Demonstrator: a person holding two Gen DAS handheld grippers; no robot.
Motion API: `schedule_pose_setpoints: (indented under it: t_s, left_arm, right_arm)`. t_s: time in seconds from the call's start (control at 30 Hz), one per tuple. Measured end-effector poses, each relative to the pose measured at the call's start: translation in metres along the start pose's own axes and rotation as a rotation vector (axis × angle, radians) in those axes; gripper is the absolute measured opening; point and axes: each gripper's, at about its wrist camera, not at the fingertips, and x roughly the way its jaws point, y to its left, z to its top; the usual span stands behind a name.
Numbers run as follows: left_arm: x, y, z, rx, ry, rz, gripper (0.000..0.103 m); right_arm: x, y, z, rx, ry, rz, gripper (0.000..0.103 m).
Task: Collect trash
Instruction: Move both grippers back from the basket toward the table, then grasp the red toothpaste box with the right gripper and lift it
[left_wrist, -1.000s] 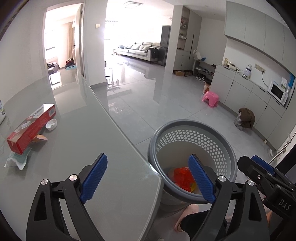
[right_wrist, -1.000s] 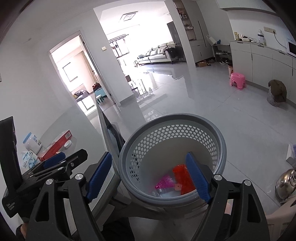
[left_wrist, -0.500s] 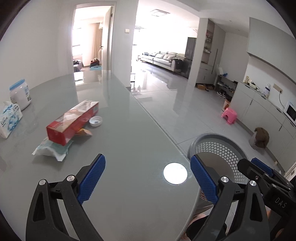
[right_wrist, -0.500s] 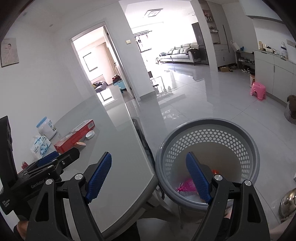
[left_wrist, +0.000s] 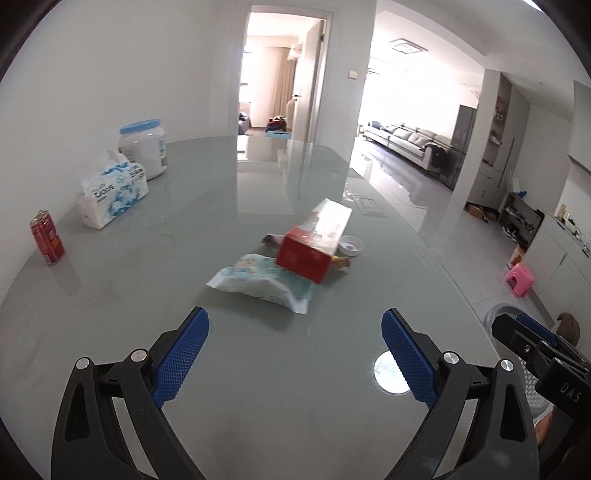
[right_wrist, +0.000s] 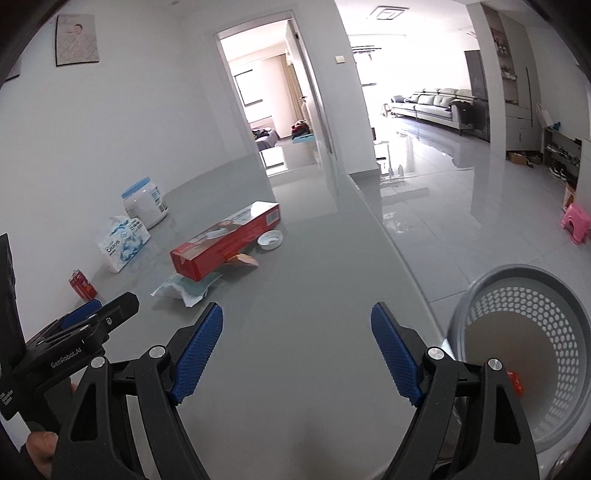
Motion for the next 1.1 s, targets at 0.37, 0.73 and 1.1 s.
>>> schedule_pose_setpoints:
  t_s: [0.37,0.73,1.1]
  left_arm:
    - [0.012,0.082,0.01,-0.062,-0.016,0.107,0.093]
    - [0.039,0.118,0.01,-0.092,0.012,0.121,0.093]
    - [0.044,0.141,0.007,-0.162,0.022,0.115,0.093]
  right_arm:
    - [0.061,0.077,0.016,-0.08,0.045,0.055,0.079]
    - [0.125,0.106,0.027,-0.02,0.1,0.01,0.079]
    - [0.16,0.117,0.035,0.044,0.111,-0.081,0.081]
